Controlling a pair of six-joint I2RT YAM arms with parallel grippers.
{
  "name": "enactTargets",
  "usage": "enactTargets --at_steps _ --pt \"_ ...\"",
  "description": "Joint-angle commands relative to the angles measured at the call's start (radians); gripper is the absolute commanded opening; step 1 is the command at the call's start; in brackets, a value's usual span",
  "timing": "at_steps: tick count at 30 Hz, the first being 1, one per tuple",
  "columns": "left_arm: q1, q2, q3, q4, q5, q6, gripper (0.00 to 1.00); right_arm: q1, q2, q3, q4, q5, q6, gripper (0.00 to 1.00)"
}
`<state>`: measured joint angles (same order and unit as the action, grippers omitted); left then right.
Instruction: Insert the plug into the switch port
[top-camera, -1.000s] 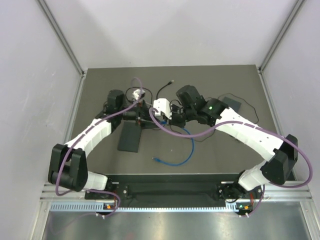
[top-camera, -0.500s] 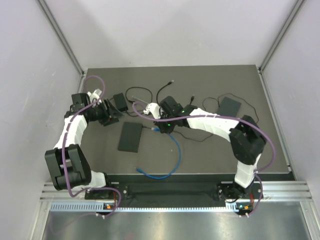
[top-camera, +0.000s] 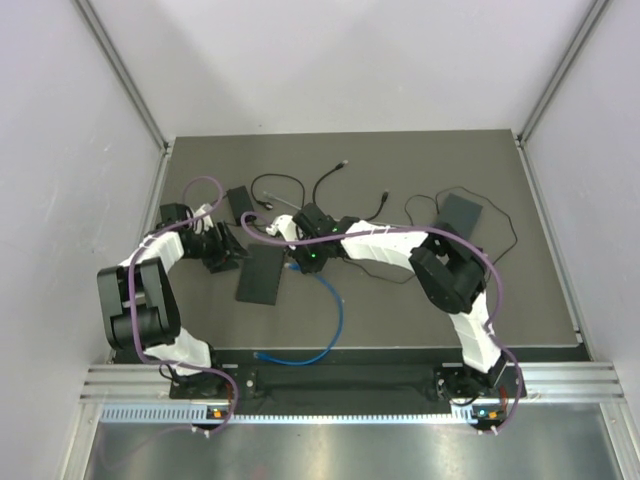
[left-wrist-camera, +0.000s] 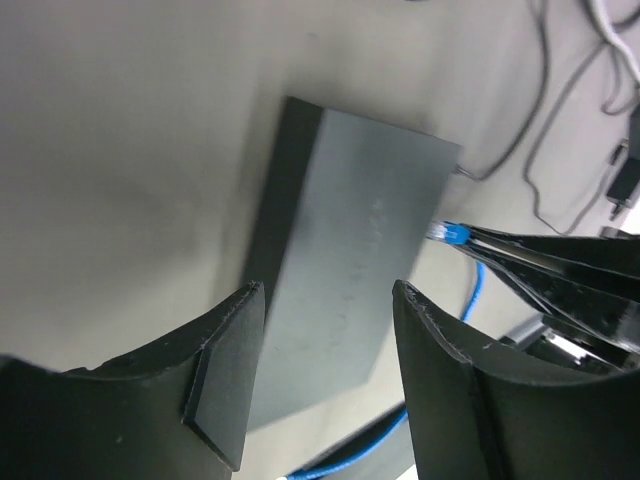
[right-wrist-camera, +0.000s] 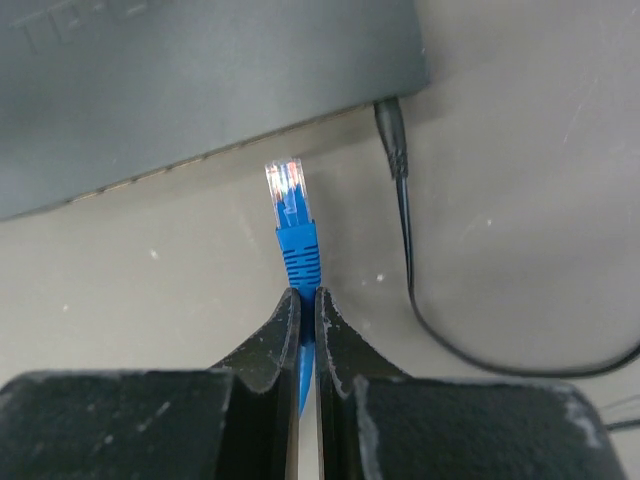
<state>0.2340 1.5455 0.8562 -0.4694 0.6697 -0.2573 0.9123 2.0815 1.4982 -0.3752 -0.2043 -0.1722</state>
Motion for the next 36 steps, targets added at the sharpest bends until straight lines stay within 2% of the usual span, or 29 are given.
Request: enactTargets --at_steps 1,14,21,25,36 --pt "0.004 0.03 0.006 0.069 -0.027 0.03 0.59 0.01 0.029 0.069 0.052 -0.009 0.019 0.0" --pt "-0.027 0.077 0.004 0.112 -0.022 0.043 0.59 0.011 0.086 0.137 0.013 -0.004 0.033 0.0" --pt "-0.058 0.108 0.014 0.117 -0.007 0.053 0.57 0.025 0.101 0.165 -0.004 0.086 0.016 0.0" --pt "-0.056 0.14 0.038 0.109 -0.006 0.062 0.57 0.037 0.104 0.163 0.001 0.128 -0.018 0.0" --pt "-0.091 0.218 0.145 0.04 0.013 0.142 0.58 0.057 0.081 0.126 0.075 0.111 -0.168 0.0"
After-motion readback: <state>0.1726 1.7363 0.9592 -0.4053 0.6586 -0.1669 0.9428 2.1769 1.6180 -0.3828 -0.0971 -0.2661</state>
